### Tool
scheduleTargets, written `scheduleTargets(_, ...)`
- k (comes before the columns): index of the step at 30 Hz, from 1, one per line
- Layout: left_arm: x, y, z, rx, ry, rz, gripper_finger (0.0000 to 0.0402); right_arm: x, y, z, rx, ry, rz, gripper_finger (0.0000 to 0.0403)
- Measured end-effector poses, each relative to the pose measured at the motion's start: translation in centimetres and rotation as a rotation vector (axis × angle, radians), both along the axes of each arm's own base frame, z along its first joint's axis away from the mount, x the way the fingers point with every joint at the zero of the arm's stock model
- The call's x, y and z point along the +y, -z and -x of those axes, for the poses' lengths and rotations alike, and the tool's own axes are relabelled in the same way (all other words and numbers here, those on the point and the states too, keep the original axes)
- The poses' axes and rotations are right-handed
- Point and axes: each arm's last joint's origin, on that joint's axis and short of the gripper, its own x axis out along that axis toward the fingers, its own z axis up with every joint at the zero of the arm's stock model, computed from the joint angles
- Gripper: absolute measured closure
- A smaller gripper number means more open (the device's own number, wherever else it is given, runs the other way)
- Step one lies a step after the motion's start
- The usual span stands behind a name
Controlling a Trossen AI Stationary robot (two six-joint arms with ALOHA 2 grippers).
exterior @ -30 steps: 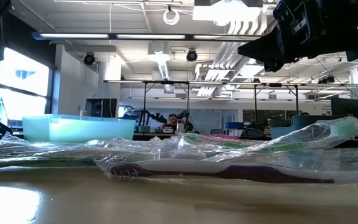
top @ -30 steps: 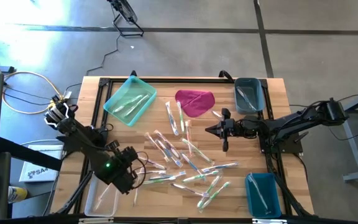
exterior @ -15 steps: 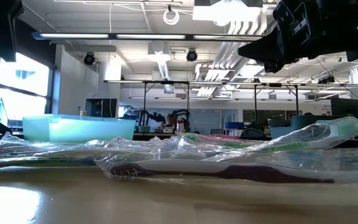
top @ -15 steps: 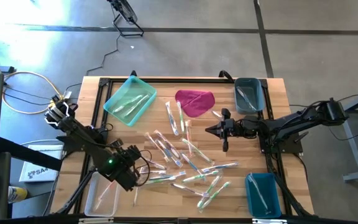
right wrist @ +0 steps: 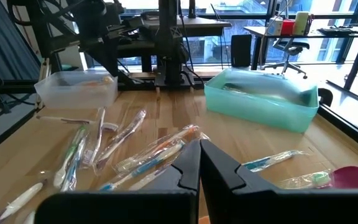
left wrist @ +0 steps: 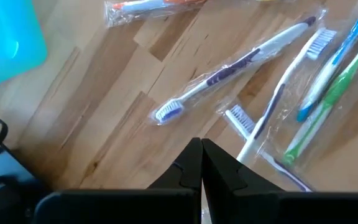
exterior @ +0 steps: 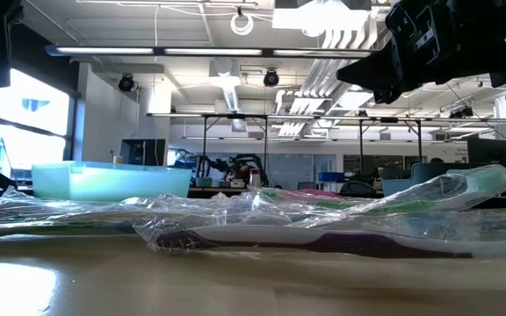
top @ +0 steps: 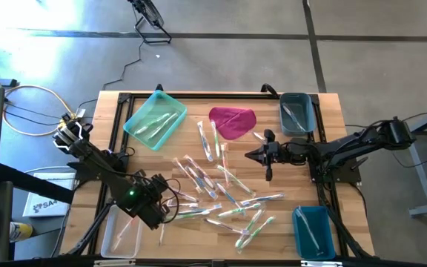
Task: Pick & Place Toothbrushes
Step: Put the orange toothbrush to the transparent bin
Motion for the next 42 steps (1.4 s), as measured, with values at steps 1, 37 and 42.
scheduleTargets(1,0.0,0.0,0.0,-0.004,0.002,-0.007,0.0401,0.0,0.0,0.0,0.001,0.000,0.000,0.0401)
scheduleTargets(37,2.8,3.1,-0.9,0.186,0.162,0.082,0.0401,0.0,0.3,0.0,0.027,0.008,0.004,0.0401)
scheduleTargets(42,1.1,3.1,0.0,0.155,0.141,0.108,0.0401,0.0,0.3,0.0,0.027,0.008,0.004,0.0401)
